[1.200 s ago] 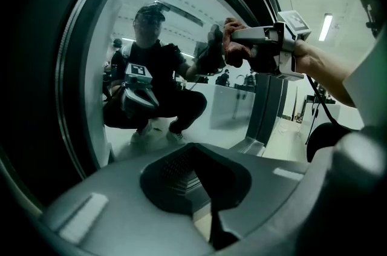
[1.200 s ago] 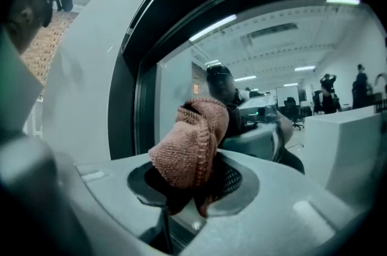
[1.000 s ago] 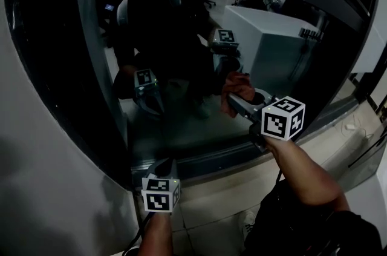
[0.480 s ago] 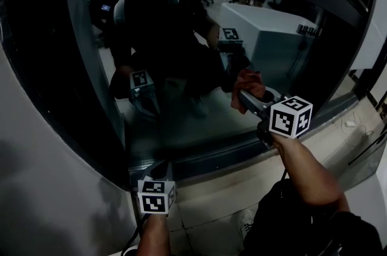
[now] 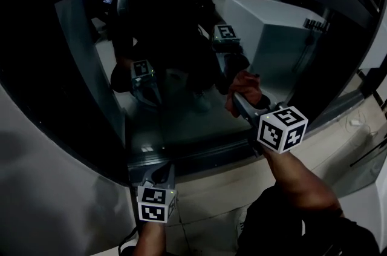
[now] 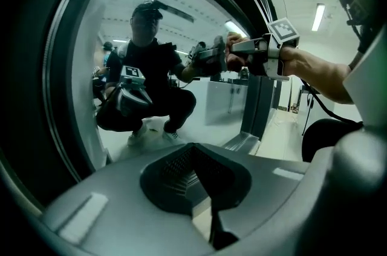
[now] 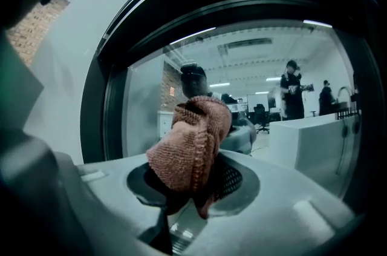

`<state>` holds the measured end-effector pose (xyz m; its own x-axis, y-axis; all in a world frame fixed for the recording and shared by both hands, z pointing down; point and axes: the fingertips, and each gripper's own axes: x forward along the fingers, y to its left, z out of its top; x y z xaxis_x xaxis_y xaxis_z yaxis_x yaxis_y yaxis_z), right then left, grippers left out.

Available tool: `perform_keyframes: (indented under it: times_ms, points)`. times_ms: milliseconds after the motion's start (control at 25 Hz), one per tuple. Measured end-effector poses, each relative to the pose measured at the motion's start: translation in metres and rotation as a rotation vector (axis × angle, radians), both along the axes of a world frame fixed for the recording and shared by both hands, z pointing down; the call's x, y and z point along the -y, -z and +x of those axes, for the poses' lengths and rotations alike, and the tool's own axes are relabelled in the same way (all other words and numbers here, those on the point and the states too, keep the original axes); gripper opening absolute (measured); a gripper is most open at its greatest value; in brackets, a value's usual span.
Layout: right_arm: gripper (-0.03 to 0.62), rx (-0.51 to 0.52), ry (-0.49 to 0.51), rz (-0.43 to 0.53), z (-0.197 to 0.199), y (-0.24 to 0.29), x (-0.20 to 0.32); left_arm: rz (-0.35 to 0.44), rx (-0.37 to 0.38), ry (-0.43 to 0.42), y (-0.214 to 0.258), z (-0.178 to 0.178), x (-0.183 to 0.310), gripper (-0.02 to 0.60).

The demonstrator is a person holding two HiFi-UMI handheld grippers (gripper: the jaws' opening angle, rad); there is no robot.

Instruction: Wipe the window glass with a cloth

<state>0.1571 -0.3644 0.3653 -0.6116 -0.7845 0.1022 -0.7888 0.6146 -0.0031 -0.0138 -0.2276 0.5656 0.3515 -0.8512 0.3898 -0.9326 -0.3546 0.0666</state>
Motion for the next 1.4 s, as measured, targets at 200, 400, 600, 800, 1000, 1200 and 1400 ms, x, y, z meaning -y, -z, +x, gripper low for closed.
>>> perform_keyframes:
  times_ms: [200, 400, 600, 800, 1000, 1200, 1400]
  points:
    - [0.114, -0.035, -0.020, -0.041, 0.000, -0.001, 0.002, -0.014, -0.024, -0.025, 0.042, 0.017, -0.004, 0.017]
    - [0.114, -0.078, -0.029, -0.160, 0.005, 0.000, -0.001, -0.068, -0.049, 0.016, 0.131, 0.019, -0.038, 0.017]
    - [0.107, -0.150, -0.020, -0.262, 0.006, 0.004, -0.001, -0.133, -0.086, 0.022, 0.217, 0.025, -0.073, 0.017]
    - [0.102, -0.146, -0.018, -0.336, 0.007, 0.062, -0.035, -0.160, -0.095, 0.019, 0.298, 0.032, -0.098, 0.017]
    - [0.103, -0.087, 0.075, -0.391, 0.010, 0.160, -0.102, -0.173, -0.096, 0.021, 0.386, 0.034, -0.116, 0.017]
    - [0.103, -0.067, 0.168, -0.468, 0.015, 0.251, -0.199, -0.187, -0.121, -0.028, 0.477, 0.048, -0.142, 0.017]
    - [0.103, -0.057, 0.194, -0.400, 0.027, 0.342, -0.266, -0.161, -0.148, -0.135, 0.543, 0.074, -0.163, 0.017]
